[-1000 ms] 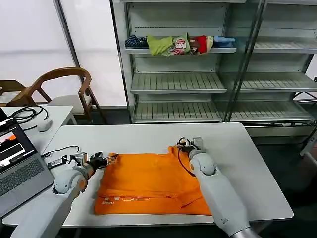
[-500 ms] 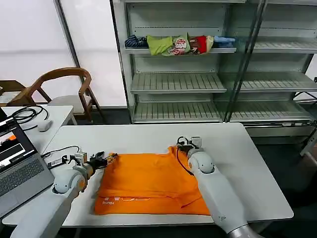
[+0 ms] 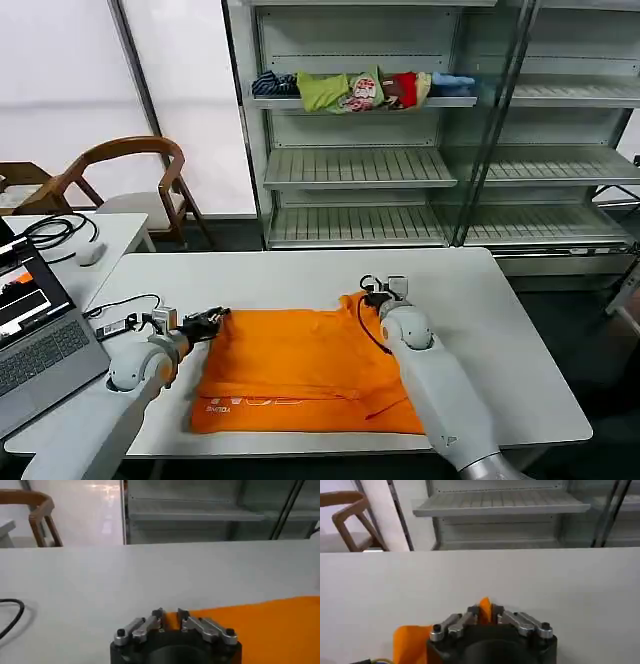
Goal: Fold and organize the clothes.
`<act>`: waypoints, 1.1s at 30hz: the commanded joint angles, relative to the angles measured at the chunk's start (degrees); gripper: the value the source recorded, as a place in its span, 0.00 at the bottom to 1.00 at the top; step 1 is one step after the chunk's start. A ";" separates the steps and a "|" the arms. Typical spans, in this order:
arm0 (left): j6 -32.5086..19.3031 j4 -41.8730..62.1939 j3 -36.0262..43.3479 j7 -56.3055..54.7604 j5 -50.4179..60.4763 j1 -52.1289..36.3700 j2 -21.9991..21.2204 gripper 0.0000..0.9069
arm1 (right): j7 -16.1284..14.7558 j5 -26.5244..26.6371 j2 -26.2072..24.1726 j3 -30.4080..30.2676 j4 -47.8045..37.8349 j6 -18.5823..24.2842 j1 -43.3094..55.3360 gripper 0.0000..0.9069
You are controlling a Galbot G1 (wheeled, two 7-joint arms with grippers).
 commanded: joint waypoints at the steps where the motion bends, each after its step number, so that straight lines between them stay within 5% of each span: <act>1: 0.09 0.05 0.03 0.19 0.02 0.08 0.04 0.03 | -0.03 0.07 0.02 0.05 -0.06 -0.06 0.06 0.00; 33: -0.89 -11.19 -5.08 0.36 -1.35 7.82 1.82 0.03 | 0.62 5.17 -9.75 1.39 24.12 -0.06 -11.41 0.00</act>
